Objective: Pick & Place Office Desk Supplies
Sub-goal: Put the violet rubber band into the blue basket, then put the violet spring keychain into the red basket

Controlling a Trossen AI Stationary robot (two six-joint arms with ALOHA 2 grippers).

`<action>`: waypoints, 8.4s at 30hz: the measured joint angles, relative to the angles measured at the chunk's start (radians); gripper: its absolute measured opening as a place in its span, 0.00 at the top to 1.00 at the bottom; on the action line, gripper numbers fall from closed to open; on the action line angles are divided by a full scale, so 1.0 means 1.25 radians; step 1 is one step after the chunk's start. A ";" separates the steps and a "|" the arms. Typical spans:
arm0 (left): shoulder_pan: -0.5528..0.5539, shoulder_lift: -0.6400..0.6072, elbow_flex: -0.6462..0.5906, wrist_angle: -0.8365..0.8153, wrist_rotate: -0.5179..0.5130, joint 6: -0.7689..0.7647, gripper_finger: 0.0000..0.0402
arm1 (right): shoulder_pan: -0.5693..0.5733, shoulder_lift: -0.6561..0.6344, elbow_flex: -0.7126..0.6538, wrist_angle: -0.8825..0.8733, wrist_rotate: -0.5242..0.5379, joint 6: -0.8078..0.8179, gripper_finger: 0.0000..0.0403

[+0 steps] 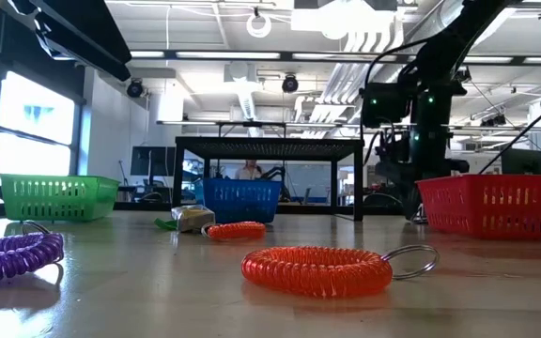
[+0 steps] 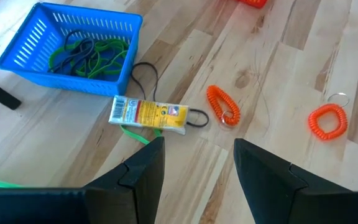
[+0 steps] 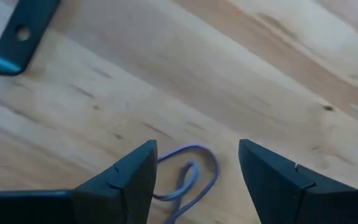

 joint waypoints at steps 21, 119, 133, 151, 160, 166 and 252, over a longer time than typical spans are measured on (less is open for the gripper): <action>0.000 0.000 0.000 0.001 0.000 -0.015 0.54 | 0.056 -0.011 0.000 -0.092 0.038 -0.023 0.99; 0.000 0.000 -0.001 0.003 0.000 -0.008 0.54 | 0.313 -0.354 0.000 0.103 -0.062 -0.097 0.99; 0.000 0.000 -0.001 0.003 -0.024 0.005 0.54 | 0.439 -0.241 0.002 0.713 0.055 -0.347 0.99; 0.000 0.000 -0.001 0.003 -0.024 0.037 0.54 | 0.403 0.185 0.300 0.649 0.170 -0.445 0.99; -0.003 0.000 -0.001 0.003 -0.024 0.030 0.54 | 0.351 0.265 0.427 0.452 0.085 -0.332 0.99; -0.003 0.001 -0.001 0.003 -0.024 0.027 0.54 | 0.313 0.297 0.425 0.425 -0.054 -0.306 0.99; 0.055 0.157 -0.006 0.100 0.389 0.368 0.54 | 0.952 -0.161 0.157 0.012 0.478 0.145 0.54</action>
